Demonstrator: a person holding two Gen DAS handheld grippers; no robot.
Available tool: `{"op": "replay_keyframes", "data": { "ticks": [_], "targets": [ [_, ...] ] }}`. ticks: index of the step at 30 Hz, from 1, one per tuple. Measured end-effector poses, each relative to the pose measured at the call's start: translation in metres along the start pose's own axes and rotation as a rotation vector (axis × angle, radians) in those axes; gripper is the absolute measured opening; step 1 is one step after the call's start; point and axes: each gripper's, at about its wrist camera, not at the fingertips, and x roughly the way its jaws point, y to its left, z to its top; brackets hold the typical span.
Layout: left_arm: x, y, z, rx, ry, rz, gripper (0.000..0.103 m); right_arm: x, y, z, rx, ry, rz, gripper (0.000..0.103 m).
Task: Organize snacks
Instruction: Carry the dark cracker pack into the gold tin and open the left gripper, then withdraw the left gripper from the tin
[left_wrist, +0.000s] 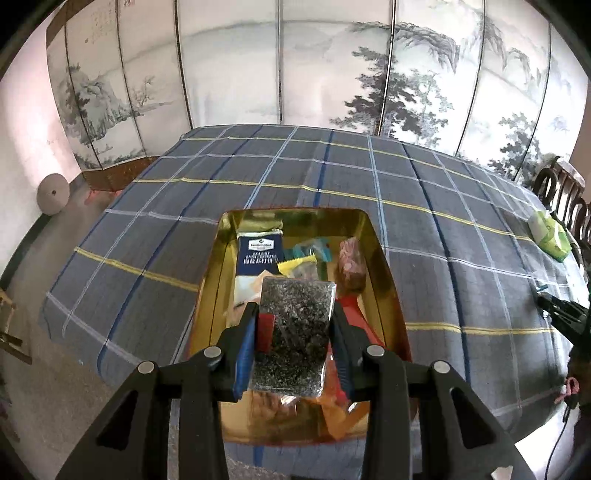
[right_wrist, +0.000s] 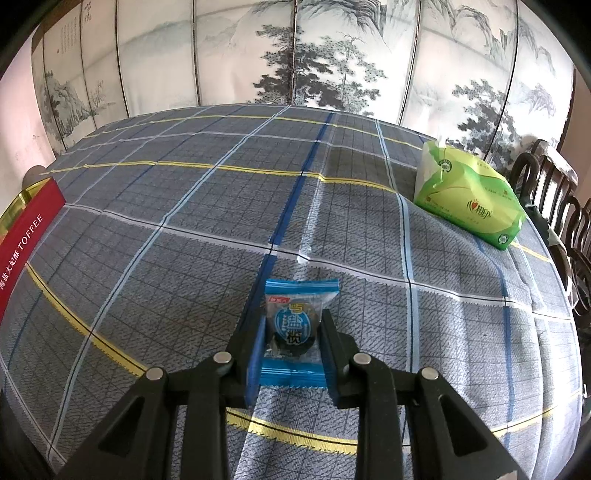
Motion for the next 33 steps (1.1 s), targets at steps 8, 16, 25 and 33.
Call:
{"op": "replay_keyframes", "data": {
  "ticks": [8, 16, 25, 33],
  "targets": [
    [0.021, -0.003, 0.005, 0.014, 0.002, 0.038, 0.034, -0.001, 0.0, 0.0, -0.007, -0.001, -0.009, 0.027],
    [0.034, -0.003, 0.009, 0.009, 0.009, 0.044, 0.034, -0.002, 0.003, 0.0, -0.013, -0.002, -0.018, 0.027],
    [0.036, -0.003, 0.012, 0.019, -0.017, 0.072, 0.034, -0.002, 0.002, 0.0, -0.017, -0.003, -0.023, 0.027],
    [0.03, -0.009, 0.017, 0.048, -0.05, 0.09, 0.034, -0.001, 0.004, 0.0, -0.019, -0.003, -0.026, 0.027]
  ]
}}
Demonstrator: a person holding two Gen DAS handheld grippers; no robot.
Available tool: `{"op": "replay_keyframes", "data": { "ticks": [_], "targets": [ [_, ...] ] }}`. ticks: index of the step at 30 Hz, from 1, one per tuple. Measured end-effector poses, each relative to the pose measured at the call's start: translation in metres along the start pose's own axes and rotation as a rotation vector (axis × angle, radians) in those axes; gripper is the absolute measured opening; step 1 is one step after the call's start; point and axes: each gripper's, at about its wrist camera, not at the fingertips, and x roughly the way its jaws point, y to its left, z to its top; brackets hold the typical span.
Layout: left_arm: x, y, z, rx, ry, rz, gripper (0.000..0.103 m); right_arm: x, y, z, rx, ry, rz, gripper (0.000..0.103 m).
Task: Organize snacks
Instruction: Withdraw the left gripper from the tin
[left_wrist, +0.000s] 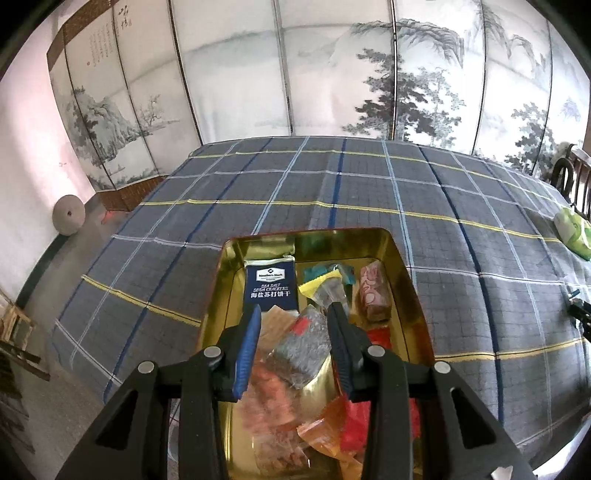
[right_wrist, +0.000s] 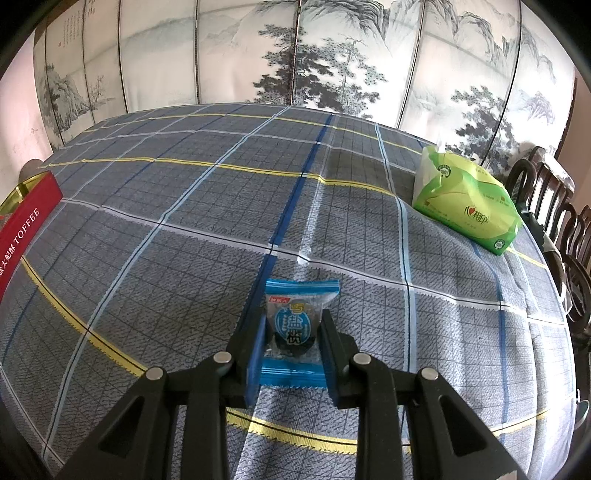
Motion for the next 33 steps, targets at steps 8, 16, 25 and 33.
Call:
{"op": "replay_keyframes", "data": {
  "ticks": [8, 16, 25, 33],
  "targets": [
    [-0.011, -0.005, -0.005, 0.015, -0.006, 0.011, 0.034, 0.0, -0.002, 0.0, 0.007, 0.001, 0.009, 0.027],
    [-0.027, -0.002, -0.013, 0.024, -0.009, 0.038, 0.036, -0.001, -0.007, 0.001, 0.04, 0.014, 0.021, 0.027],
    [-0.042, 0.004, -0.025, 0.012, -0.006, 0.063, 0.036, -0.01, 0.01, -0.004, 0.013, 0.034, 0.059, 0.027],
    [-0.053, 0.014, -0.037, 0.006, -0.007, 0.096, 0.043, -0.029, 0.038, 0.001, 0.038, 0.01, 0.142, 0.027]
  ]
}}
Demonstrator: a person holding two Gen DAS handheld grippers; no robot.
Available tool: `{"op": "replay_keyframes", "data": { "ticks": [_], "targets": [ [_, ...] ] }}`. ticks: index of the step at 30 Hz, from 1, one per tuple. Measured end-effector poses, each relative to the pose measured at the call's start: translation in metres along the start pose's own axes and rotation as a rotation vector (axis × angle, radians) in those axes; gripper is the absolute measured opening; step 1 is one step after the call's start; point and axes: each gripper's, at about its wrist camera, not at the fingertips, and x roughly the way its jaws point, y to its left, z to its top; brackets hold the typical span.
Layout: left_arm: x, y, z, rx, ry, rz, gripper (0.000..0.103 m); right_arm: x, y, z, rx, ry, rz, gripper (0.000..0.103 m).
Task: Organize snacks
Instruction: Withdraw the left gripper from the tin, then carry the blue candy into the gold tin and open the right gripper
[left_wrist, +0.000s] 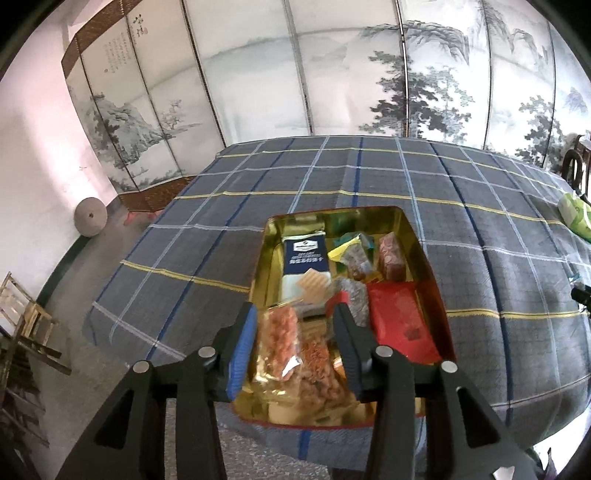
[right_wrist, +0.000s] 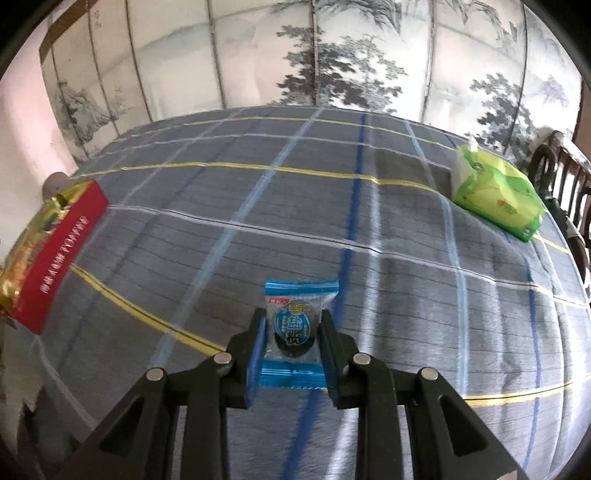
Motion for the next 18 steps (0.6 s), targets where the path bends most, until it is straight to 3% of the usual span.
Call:
{"op": "replay_keyframes", "data": {
  "ticks": [6, 10, 18],
  "targets": [
    [-0.004, 0.018, -0.013, -0.028, 0.0, 0.039, 0.054, -0.019, 0.046, 0.011, -0.053, -0.035, 0.074, 0.027],
    [-0.005, 0.034, -0.022, -0.047, 0.002, 0.106, 0.074, -0.03, 0.084, 0.02, -0.105, -0.059, 0.13, 0.027],
    [-0.006, 0.068, -0.039, -0.127, 0.02, 0.11, 0.075, -0.036, 0.168, 0.043, -0.174, -0.072, 0.289, 0.027]
  ]
}}
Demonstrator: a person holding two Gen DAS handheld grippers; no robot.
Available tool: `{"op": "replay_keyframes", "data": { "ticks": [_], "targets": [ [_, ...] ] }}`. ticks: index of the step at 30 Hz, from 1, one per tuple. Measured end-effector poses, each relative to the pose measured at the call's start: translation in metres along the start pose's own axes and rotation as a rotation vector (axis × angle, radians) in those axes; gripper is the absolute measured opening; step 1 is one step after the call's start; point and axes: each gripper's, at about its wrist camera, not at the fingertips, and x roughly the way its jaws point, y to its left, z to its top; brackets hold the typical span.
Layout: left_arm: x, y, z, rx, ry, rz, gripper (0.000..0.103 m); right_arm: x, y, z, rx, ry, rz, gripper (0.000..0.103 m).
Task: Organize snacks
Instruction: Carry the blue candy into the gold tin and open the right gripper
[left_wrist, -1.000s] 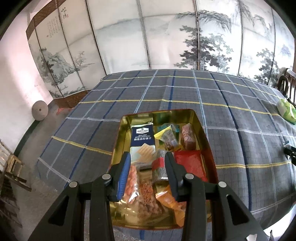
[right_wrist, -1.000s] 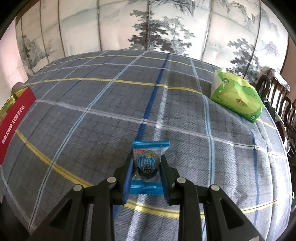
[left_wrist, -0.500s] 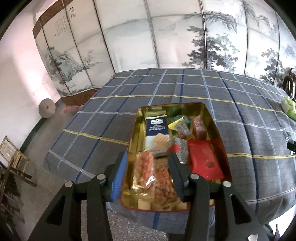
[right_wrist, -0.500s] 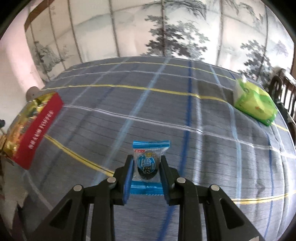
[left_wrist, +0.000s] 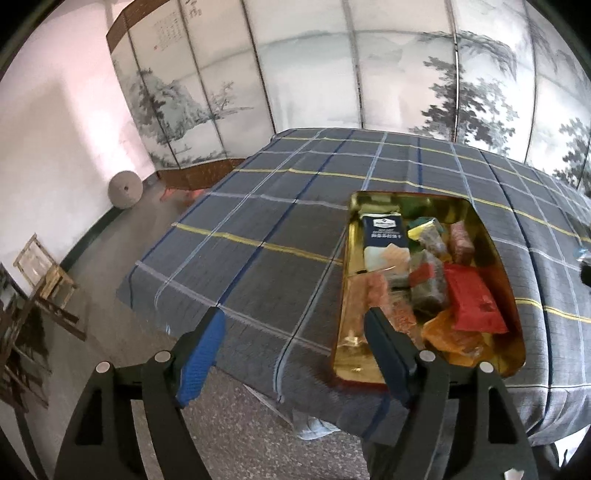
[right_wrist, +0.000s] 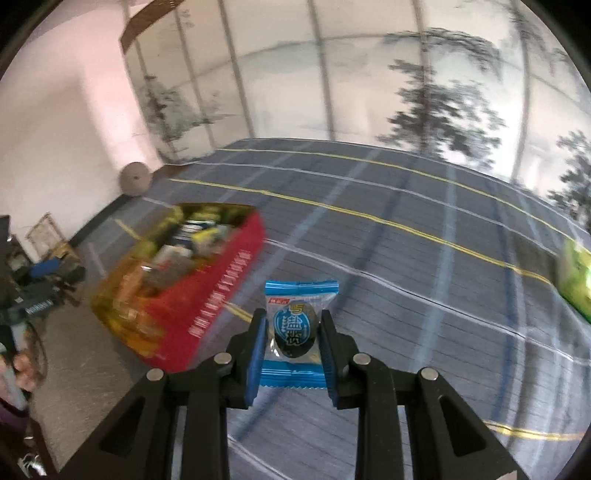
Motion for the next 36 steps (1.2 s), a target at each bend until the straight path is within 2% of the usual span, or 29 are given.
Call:
{"op": "replay_keyframes", "data": {
  "ticks": [3, 9, 12, 15, 26, 36],
  "targets": [
    [-0.001, 0.006, -0.003, -0.009, -0.003, -0.012, 0.076, 0.013, 0.03, 0.011, -0.031, 0.01, 0.055, 0.027],
    [-0.008, 0.007, -0.006, 0.004, -0.045, 0.022, 0.079, 0.045, 0.078, 0.022, -0.054, 0.046, 0.163, 0.027],
    [-0.009, 0.009, -0.005, 0.001, -0.048, 0.006, 0.079, 0.065, 0.094, 0.028, -0.04, 0.072, 0.198, 0.027],
    [-0.011, 0.01, -0.003, 0.001, -0.06, 0.025, 0.079, 0.085, 0.102, 0.037, -0.016, 0.093, 0.224, 0.027],
    [-0.004, 0.006, 0.01, 0.008, -0.06, 0.031, 0.079, 0.145, 0.133, 0.072, -0.034, 0.142, 0.211, 0.027],
    [0.005, 0.0, 0.016, 0.02, -0.056, 0.038, 0.079, 0.168, 0.139, 0.082, -0.042, 0.156, 0.201, 0.027]
  ]
}}
